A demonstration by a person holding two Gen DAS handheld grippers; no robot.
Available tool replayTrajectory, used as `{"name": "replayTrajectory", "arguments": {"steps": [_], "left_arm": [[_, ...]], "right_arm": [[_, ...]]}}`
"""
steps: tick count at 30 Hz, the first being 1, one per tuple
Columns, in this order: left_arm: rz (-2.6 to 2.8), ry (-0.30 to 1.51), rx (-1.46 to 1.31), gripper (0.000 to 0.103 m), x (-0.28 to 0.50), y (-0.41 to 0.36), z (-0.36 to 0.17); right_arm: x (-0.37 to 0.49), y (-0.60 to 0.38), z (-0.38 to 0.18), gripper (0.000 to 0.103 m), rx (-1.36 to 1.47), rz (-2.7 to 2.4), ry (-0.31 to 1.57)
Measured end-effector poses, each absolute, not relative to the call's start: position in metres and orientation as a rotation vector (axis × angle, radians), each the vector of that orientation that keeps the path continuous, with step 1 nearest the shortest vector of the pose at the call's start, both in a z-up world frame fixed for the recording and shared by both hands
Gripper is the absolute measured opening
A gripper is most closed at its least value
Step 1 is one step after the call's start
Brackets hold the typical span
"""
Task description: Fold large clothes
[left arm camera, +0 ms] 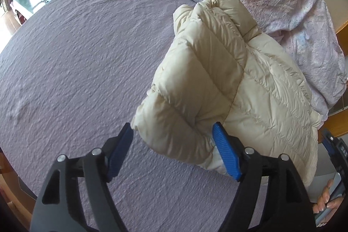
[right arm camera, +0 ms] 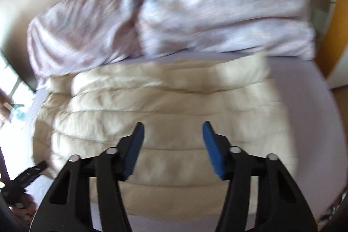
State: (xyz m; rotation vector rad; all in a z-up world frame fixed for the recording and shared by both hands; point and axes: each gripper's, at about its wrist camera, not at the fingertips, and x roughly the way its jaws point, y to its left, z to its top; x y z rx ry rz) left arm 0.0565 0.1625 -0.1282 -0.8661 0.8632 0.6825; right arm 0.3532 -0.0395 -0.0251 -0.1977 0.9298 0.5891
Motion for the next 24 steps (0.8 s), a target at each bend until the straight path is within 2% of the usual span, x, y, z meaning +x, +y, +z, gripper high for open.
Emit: {"name": "replayTrajectory", "arguments": {"steps": [3,15,24], "left_arm": [[0.689,0.855,-0.878,0.077,0.057,0.161,-0.13],[0.699,0.802,-0.956,0.082,0.054,0.163,-0.143],[0.705,0.775,-1.031,0.083,0.06,0.179,-0.146]], "right_arm": [[0.344,-0.011,-0.04,0.043,-0.234,0.636,0.959],[0.342,0.033,-0.107,0.044,-0.38,0.595,1.003],[0.343,0.034,-0.115,0.044,-0.363,0.594,1.014]]}}
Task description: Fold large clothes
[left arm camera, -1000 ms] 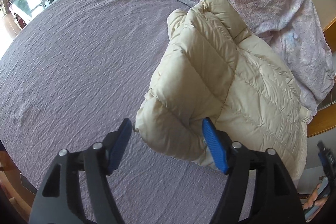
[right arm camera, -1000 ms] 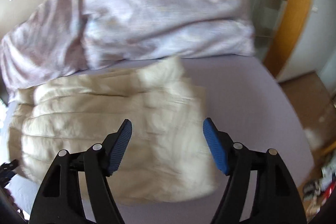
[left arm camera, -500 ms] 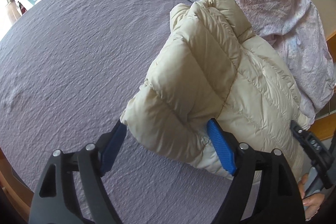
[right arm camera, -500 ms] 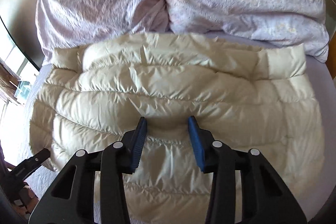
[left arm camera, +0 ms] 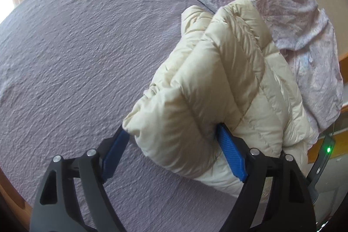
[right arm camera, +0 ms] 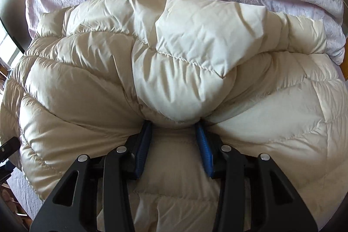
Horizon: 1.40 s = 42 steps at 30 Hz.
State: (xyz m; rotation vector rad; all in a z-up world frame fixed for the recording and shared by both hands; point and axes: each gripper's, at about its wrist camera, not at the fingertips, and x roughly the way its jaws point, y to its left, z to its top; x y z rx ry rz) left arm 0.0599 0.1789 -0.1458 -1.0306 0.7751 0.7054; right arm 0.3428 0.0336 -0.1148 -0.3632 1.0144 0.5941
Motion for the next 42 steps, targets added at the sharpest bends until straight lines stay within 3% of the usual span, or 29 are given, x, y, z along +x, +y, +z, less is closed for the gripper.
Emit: {"name": "replayTrajectory", "arguments": {"steps": [8,16,21,33,38,42], "left_arm": [[0.668,0.755,-1.131,0.083,0.078,0.207,-0.146],[0.493,0.908,-1.058,0.084,0.112,0.246,-0.143],[0.461,0.979,-0.96,0.08,0.136,0.246,-0.139],[0.427,1.006,-0.902,0.056,0.16,0.239,-0.141],[0.409,0.993,-0.871,0.031,0.165,0.232,-0.135],[0.404,0.967,-0.846,0.019,0.163,0.228,-0.124]], "right_arm": [[0.343,0.033,-0.114,0.044,-0.374,0.597,1.015],[0.343,0.034,-0.113,0.044,-0.381,0.61,1.024],[0.345,0.034,-0.114,0.044,-0.38,0.615,1.029],[0.344,0.035,-0.113,0.044,-0.371,0.603,1.034],[0.343,0.034,-0.114,0.044,-0.37,0.604,1.033],[0.343,0.034,-0.115,0.044,-0.373,0.607,1.033]]}}
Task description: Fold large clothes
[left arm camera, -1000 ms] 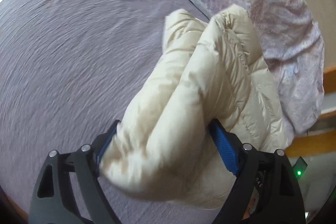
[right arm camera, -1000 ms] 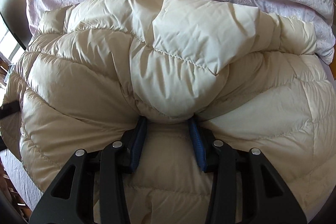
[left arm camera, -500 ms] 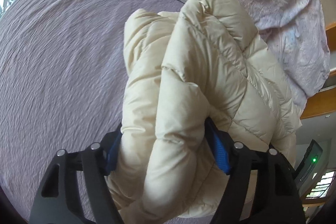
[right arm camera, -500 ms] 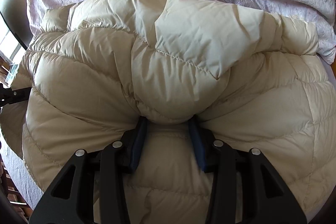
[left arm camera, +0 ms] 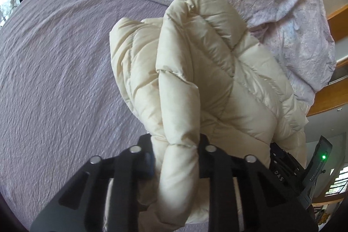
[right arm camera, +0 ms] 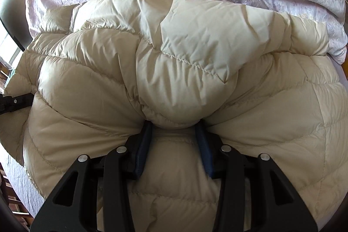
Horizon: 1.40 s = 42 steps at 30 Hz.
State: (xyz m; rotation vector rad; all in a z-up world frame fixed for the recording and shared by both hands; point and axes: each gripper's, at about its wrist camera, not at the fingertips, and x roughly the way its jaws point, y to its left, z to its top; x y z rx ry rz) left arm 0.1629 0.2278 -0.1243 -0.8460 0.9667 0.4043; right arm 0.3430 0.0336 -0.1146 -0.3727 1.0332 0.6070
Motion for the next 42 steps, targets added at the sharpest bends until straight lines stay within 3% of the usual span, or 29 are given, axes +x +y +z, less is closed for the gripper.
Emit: {"name": "replayTrajectory", "arguments": {"steps": [21,30,42], "left_arm": [[0.201,0.734,-0.779,0.015,0.171,0.16,0.003],[0.103,0.715,-0.727,0.015,0.195,0.106,0.03],[-0.008,0.761,-0.688,0.016,0.233,0.043,0.032]], "right_arm": [[0.345,0.029,-0.107,0.044,-0.324,0.647,1.086],[0.353,-0.002,-0.085,0.044,-0.204,0.687,1.111],[0.353,-0.074,-0.046,0.047,-0.193,0.61,1.008]]}}
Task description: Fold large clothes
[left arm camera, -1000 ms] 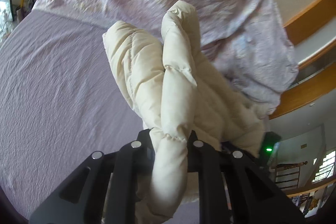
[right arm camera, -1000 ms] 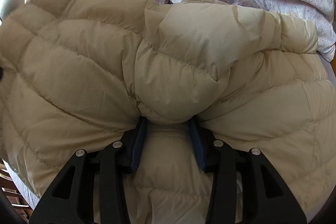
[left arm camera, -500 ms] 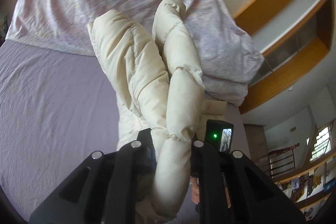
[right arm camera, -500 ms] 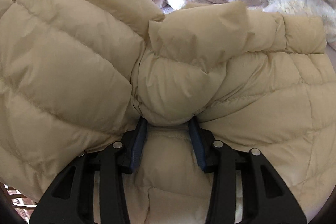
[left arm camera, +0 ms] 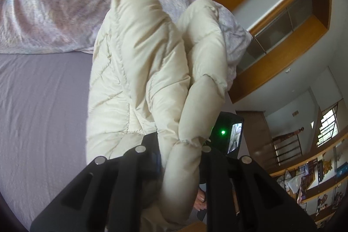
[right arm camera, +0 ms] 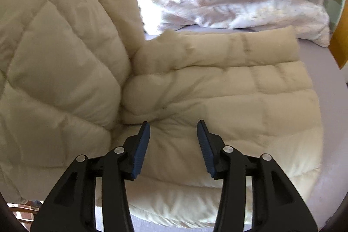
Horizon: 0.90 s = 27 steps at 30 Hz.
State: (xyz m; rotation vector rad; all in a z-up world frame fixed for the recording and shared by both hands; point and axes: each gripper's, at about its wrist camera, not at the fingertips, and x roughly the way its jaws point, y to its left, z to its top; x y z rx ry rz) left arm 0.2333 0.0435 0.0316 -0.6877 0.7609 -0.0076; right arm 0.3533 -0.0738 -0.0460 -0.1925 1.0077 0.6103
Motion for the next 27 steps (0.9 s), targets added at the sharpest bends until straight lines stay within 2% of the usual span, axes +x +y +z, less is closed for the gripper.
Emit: {"name": "replayTrajectory", "arguments": {"steps": [16,27], "left_arm": [[-0.092,0.879,-0.676,0.016,0.314,-0.043,0.009],[-0.119,0.992,-0.649,0.016,0.355,-0.09,-0.022]], "right_arm": [[0.351,-0.208,-0.042,0.048,-0.076,0.429,0.98],[0.369,-0.247,-0.052,0.048,-0.007,0.357,0.999]]}}
